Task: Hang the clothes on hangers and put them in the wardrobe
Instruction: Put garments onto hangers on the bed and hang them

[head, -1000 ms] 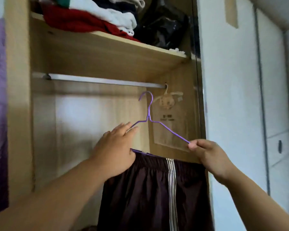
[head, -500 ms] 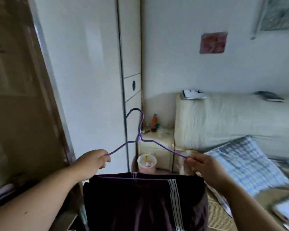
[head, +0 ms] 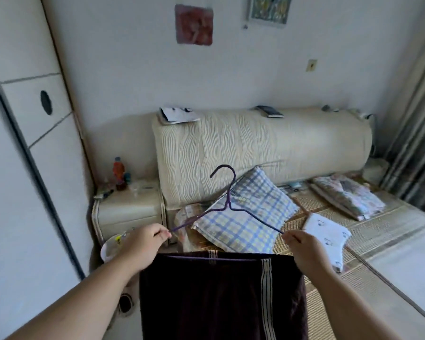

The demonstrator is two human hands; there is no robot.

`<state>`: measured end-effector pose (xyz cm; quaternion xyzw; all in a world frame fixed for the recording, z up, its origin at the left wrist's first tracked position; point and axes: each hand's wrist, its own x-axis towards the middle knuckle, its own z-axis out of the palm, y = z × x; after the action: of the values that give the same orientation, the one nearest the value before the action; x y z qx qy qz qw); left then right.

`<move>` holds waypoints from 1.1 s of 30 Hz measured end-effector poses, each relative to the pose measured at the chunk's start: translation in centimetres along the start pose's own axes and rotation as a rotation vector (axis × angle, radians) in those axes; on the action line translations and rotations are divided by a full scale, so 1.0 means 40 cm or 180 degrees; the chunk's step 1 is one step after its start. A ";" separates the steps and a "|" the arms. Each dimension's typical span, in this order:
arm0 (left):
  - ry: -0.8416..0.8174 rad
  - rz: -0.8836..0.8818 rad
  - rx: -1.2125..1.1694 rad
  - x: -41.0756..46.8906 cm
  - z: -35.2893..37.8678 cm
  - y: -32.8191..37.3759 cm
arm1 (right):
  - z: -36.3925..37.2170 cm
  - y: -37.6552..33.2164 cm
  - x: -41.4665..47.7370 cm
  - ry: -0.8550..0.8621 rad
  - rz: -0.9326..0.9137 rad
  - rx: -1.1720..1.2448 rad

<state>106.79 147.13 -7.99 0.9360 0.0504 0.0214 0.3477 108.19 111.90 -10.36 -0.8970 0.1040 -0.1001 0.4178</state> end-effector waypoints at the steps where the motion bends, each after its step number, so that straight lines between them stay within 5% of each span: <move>1: -0.0018 0.0085 0.0028 0.057 -0.007 -0.003 | 0.028 -0.008 0.020 0.0049 0.0128 0.0017; 15: 0.0040 0.0356 -0.0189 0.609 0.019 -0.057 | 0.277 -0.068 0.315 0.0374 0.0844 0.0216; 22: 0.0036 -0.0025 0.0030 0.946 0.117 -0.074 | 0.437 -0.039 0.624 0.0017 0.0999 0.0003; 33: -0.0574 0.0253 0.0510 1.364 0.326 0.029 | 0.491 0.079 0.927 -0.0504 0.1620 -0.0587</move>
<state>162.10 143.74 -16.82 0.9601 -0.0166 -0.0533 0.2739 148.62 114.19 -21.75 -0.8813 0.3017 0.0883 0.3529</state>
